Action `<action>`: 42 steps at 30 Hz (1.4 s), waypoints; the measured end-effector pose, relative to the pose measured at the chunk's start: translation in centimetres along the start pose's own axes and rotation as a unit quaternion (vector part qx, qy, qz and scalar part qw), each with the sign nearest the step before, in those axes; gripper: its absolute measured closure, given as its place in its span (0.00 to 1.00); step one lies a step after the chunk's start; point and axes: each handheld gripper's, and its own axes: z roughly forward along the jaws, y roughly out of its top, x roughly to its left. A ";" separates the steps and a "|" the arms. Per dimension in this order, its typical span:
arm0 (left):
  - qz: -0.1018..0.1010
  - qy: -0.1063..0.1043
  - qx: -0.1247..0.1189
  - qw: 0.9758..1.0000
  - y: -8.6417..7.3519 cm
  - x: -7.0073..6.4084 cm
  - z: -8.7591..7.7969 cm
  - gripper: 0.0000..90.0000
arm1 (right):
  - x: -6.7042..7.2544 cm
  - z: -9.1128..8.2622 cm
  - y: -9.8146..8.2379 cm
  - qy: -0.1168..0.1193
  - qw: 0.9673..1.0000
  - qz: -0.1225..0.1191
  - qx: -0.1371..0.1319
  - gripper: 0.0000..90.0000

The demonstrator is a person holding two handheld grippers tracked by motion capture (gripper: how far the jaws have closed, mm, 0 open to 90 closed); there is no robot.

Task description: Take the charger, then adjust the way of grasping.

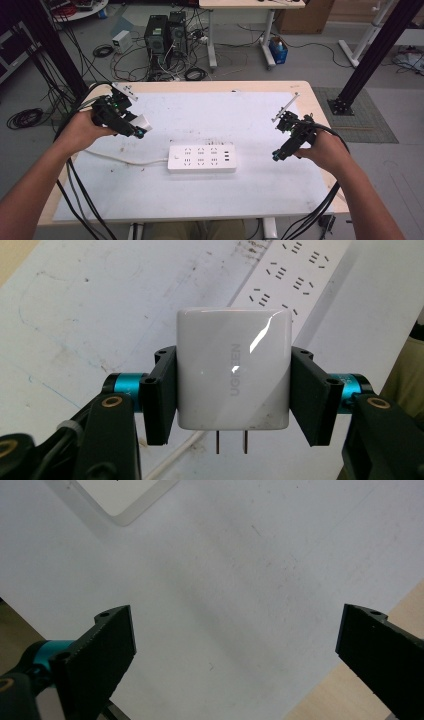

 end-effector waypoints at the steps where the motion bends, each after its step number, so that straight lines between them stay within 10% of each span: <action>1: 0.001 -0.001 0.001 1.000 0.0 -0.1 0.0 0.47 | 0.1 0.0 0.0 -0.001 1.000 -0.004 0.001 0.02; 30: 0.095 -0.044 0.014 0.994 2.4 -2.5 1.8 0.47 | 1.3 0.0 1.4 0.020 0.999 0.034 -0.034 0.02; 42: 0.152 -0.073 -0.032 0.985 4.2 -4.5 3.6 0.47 | 1.8 0.1 1.2 0.090 0.987 0.104 -0.086 0.02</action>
